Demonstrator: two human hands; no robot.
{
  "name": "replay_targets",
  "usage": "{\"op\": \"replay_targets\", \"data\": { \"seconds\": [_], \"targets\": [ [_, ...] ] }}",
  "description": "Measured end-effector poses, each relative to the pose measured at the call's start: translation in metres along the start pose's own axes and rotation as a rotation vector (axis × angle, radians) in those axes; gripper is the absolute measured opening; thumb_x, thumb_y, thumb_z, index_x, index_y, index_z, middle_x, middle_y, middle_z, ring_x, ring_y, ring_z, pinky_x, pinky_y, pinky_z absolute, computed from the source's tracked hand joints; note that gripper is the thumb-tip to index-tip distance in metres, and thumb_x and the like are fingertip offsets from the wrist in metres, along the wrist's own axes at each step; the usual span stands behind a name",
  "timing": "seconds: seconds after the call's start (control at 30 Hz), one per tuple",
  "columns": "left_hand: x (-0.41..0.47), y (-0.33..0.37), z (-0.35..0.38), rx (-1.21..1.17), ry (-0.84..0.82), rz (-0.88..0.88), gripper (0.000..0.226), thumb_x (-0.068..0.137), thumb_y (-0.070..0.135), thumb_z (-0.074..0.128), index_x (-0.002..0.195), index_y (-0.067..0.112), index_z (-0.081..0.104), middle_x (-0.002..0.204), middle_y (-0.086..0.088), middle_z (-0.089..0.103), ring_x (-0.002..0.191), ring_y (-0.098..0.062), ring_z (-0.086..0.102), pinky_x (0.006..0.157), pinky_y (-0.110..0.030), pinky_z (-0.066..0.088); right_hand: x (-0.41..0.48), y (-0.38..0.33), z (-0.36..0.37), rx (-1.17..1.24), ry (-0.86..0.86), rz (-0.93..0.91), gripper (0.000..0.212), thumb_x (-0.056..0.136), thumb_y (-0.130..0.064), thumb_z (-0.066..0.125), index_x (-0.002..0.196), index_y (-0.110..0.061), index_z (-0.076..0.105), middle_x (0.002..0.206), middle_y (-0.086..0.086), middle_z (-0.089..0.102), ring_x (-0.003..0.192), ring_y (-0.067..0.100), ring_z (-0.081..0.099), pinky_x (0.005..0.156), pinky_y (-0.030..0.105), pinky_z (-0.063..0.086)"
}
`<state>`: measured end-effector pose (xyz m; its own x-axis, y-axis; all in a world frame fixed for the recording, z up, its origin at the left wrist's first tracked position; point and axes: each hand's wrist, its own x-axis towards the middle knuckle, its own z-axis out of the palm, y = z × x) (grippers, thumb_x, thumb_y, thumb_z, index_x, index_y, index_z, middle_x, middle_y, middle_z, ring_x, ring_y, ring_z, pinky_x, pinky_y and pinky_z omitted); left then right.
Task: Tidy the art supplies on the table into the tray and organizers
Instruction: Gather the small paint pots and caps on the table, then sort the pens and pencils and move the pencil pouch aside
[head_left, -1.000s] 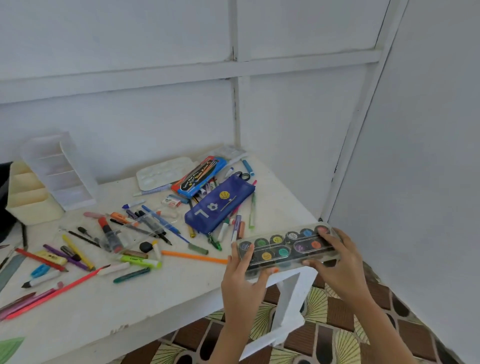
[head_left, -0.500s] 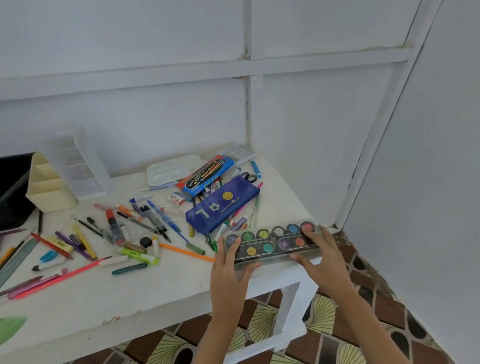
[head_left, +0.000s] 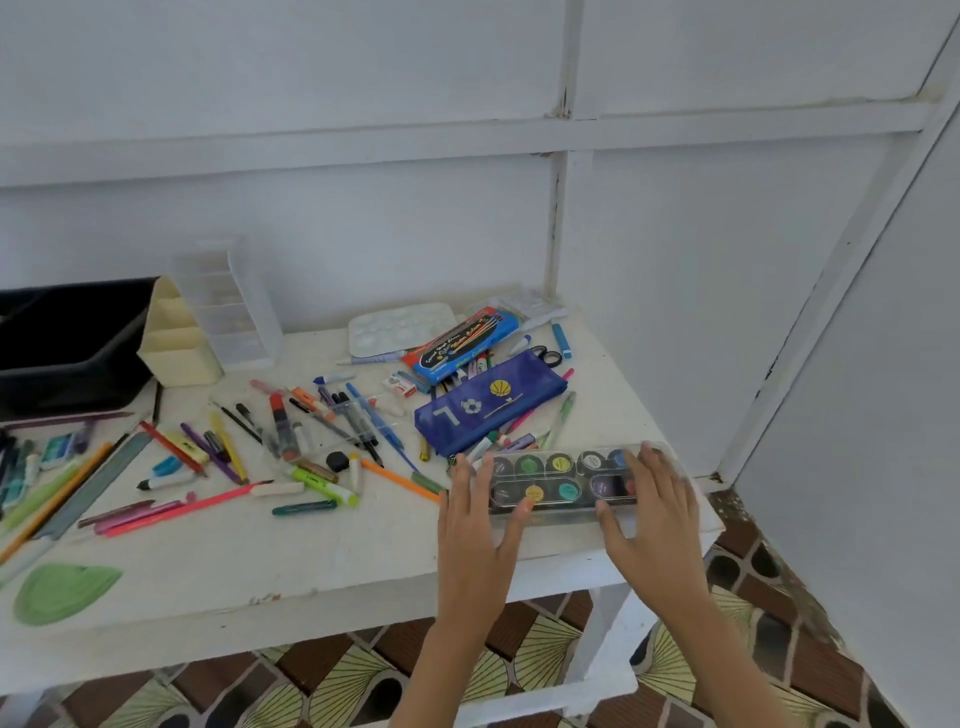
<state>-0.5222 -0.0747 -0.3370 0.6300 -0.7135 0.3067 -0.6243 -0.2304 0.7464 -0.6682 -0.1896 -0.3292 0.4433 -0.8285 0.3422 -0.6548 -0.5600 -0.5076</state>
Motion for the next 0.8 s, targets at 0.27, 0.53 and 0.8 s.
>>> {"op": "replay_targets", "data": {
  "seconds": [0.27, 0.53, 0.8],
  "targets": [
    [0.018, -0.018, -0.064, -0.126, 0.219, -0.189, 0.046, 0.095, 0.042, 0.039, 0.138, 0.027, 0.040, 0.147, 0.006, 0.037, 0.137, -0.010, 0.028, 0.113, -0.034, 0.026, 0.022, -0.093, 0.041, 0.260, -0.110, -0.252, 0.029, 0.087, -0.010, 0.058, 0.116, -0.012, 0.061, 0.119, 0.003, 0.057, 0.117, 0.019, 0.044, 0.106, 0.025, 0.027],
    [0.051, -0.072, -0.127, -0.018, 0.356, -0.240, 0.036, 0.098, 0.030, 0.043, 0.131, 0.018, 0.048, 0.132, -0.002, 0.052, 0.125, -0.018, 0.045, 0.104, -0.041, 0.038, 0.061, -0.170, 0.095, 0.329, -0.279, -0.308, 0.027, 0.089, -0.008, 0.057, 0.115, -0.011, 0.062, 0.113, 0.006, 0.060, 0.112, 0.020, 0.046, 0.096, 0.027, 0.036],
    [0.082, -0.122, -0.158, 0.165, 0.240, -0.276, 0.048, 0.098, 0.029, 0.044, 0.143, 0.015, 0.034, 0.146, -0.006, 0.037, 0.136, -0.021, 0.029, 0.109, -0.029, 0.023, 0.112, -0.200, 0.147, -0.085, -0.279, -0.315, 0.041, 0.094, -0.032, 0.049, 0.131, -0.017, 0.047, 0.132, 0.009, 0.050, 0.124, 0.028, 0.039, 0.105, 0.038, 0.026]
  ]
}}
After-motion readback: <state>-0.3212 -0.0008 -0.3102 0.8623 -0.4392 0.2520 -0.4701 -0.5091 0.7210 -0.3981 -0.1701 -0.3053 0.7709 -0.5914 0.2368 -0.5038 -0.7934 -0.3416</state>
